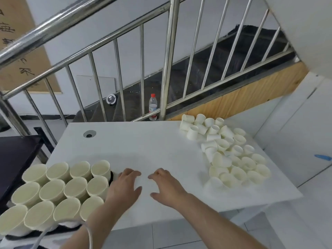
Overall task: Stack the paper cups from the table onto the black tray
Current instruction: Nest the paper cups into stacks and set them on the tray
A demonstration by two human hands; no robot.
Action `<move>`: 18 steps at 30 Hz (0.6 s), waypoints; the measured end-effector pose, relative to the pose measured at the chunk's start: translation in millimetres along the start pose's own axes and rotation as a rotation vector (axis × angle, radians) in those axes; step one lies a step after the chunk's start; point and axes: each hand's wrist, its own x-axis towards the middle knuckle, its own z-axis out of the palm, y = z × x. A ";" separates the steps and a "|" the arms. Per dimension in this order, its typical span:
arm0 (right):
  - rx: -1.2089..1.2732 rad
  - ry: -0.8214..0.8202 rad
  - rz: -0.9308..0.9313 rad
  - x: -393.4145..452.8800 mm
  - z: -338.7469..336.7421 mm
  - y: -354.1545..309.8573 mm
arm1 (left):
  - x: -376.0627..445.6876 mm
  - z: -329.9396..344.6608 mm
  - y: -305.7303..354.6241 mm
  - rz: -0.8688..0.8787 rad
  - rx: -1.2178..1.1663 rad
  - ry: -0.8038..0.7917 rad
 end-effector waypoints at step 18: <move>0.021 0.073 0.277 -16.5 -62.6 182.1 | 111.9 74.9 136.8 0.146 -0.095 -0.064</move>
